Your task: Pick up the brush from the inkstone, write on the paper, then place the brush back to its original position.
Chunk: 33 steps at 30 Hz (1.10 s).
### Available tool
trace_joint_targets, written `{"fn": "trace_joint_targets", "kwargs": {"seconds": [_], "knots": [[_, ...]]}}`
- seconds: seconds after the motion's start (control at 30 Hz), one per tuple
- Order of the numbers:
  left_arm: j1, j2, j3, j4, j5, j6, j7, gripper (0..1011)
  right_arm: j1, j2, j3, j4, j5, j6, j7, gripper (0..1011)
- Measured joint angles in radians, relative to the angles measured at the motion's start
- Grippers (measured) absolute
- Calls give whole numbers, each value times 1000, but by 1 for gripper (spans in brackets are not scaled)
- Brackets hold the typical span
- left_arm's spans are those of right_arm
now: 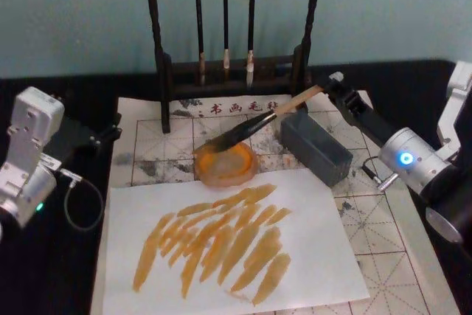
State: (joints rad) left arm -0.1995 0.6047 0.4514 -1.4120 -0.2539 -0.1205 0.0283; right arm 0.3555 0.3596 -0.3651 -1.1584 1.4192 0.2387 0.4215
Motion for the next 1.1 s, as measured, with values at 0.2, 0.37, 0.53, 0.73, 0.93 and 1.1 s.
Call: {"fn": "trace_joint_targets", "kwargs": {"seconds": [0.2, 0.37, 0.53, 0.73, 0.93, 1.1], "knots": [[0, 0, 0, 0, 0, 0, 0, 1001, 27, 3, -21, 27, 9, 5, 27, 195], [0, 0, 0, 0, 0, 0, 0, 1001, 46, 11, -42, 42, 14, 14, 56, 195], [0, 0, 0, 0, 0, 0, 0, 1001, 62, 20, -65, 48, 13, 21, 80, 195], [0, 0, 0, 0, 0, 0, 0, 1001, 77, 30, -98, 48, 7, 26, 107, 195], [0, 0, 0, 0, 0, 0, 0, 1001, 87, 37, -135, 44, -9, 24, 133, 195], [0, 0, 0, 0, 0, 0, 0, 1001, 96, 43, -171, 40, -34, 12, 147, 195]]}}
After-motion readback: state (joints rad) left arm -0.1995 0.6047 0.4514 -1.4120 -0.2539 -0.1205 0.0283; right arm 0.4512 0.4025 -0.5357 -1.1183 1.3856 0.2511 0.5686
